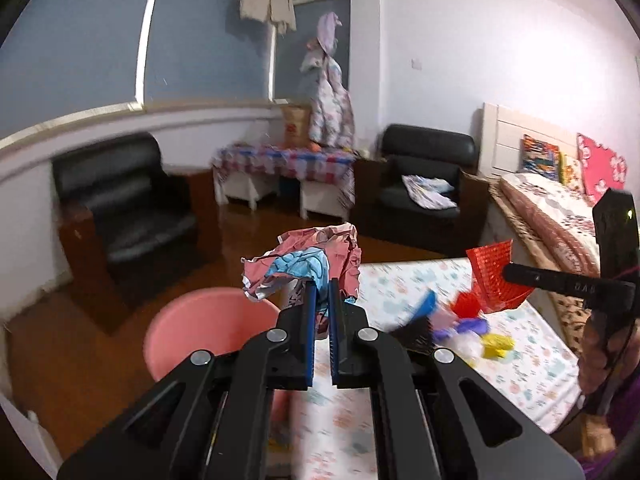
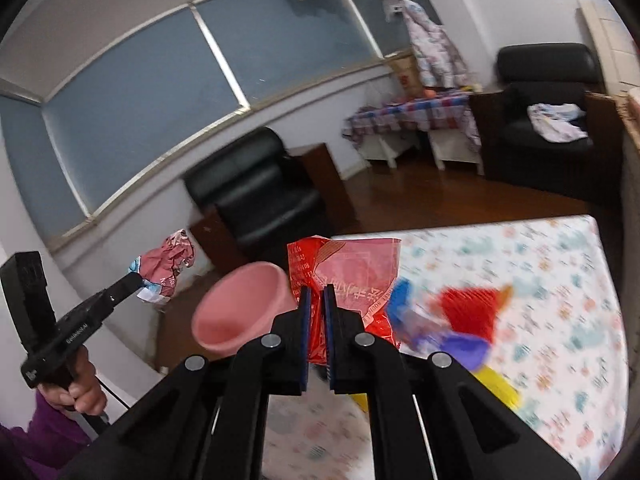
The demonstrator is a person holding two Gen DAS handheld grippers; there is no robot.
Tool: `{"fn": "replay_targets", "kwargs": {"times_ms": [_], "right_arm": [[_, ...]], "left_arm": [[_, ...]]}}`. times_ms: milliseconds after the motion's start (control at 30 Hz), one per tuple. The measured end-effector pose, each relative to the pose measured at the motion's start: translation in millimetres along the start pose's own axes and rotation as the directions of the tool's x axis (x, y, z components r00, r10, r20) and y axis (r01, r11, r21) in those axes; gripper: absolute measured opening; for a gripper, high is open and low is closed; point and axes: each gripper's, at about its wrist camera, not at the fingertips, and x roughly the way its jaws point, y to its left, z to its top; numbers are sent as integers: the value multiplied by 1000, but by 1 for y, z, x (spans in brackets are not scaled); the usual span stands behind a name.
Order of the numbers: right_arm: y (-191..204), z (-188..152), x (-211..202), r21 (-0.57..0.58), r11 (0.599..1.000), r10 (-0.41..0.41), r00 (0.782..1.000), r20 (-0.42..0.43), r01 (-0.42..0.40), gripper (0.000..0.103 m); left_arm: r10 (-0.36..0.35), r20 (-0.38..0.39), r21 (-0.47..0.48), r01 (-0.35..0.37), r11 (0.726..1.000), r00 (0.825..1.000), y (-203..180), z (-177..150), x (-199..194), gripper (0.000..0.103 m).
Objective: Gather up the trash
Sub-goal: 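Carry both held items over the pink bin and open both tools to drop them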
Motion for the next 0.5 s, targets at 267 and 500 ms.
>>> {"fn": "replay_targets", "kwargs": {"times_ms": [267,500], "right_arm": [[45,34,26,-57,993,104,995,-5,-104,6],[80,43,62,-80,983,164,985,-50,-168,6]], "left_arm": [[111,59,7,-112,994,992,29,26,-24,5],[162,62,-12,-162,987,985,57,32,-25,5]]}}
